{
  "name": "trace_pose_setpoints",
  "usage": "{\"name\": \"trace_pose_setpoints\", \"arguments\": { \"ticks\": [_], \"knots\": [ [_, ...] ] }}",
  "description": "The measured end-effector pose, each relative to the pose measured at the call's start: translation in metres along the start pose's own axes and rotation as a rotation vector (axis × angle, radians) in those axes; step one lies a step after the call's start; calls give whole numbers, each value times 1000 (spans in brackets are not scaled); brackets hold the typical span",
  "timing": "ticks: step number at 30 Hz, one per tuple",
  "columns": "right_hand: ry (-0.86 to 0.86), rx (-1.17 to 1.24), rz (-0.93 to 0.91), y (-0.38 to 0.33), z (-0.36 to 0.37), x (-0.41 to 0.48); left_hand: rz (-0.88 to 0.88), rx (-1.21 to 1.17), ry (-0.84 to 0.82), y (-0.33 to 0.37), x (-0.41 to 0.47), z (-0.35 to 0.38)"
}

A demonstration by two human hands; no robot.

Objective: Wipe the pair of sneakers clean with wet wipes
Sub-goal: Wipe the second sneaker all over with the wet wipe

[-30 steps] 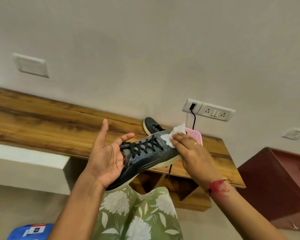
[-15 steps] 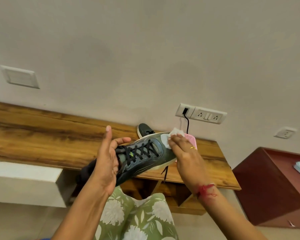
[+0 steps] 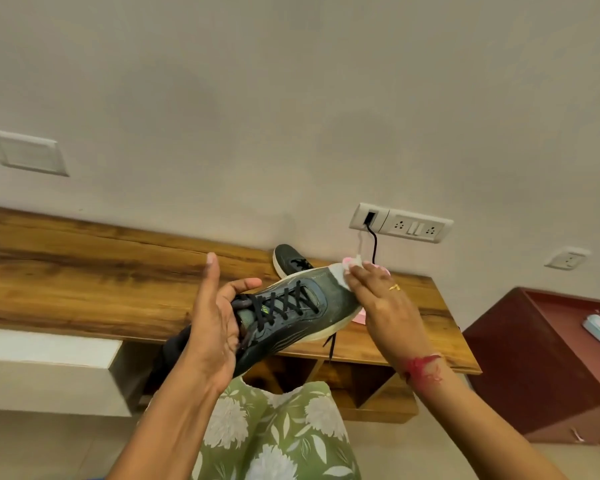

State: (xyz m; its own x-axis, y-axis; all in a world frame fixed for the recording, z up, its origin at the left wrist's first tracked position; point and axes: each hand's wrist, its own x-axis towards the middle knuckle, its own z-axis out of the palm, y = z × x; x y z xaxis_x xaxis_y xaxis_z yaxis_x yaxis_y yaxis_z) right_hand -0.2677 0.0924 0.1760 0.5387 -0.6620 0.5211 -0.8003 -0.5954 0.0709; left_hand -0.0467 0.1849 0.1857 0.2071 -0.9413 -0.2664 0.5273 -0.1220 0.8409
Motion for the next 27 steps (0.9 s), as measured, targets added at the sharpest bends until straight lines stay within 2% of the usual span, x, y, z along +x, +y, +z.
{"name": "trace_pose_setpoints", "arguments": {
  "ticks": [2,6,10,14,17,19,23,27],
  "knots": [
    [11,62,68,-16,3,0,9,4,6,1,-3,3],
    [-59,104,-84,-25,9,-16,24,-27,-16,2,-7,3],
    [-42,129,92,-4,9,-8,8,-14,-3,-2,-8,5],
    [-32,84,-89,-25,12,-19,-5,-10,25,-4,-6,5],
    [-6,73,4,-1,8,-9,-10,-32,12,-4,-8,5],
    [-21,105,37,-10,12,-9,-21,-59,15,-5,-8,7],
    [-78,82,-137,-15,17,-24,-32,-63,9,-6,-9,7],
    [-28,85,43,1,12,-16,-46,-88,-9,-8,-10,11]
  ]
}}
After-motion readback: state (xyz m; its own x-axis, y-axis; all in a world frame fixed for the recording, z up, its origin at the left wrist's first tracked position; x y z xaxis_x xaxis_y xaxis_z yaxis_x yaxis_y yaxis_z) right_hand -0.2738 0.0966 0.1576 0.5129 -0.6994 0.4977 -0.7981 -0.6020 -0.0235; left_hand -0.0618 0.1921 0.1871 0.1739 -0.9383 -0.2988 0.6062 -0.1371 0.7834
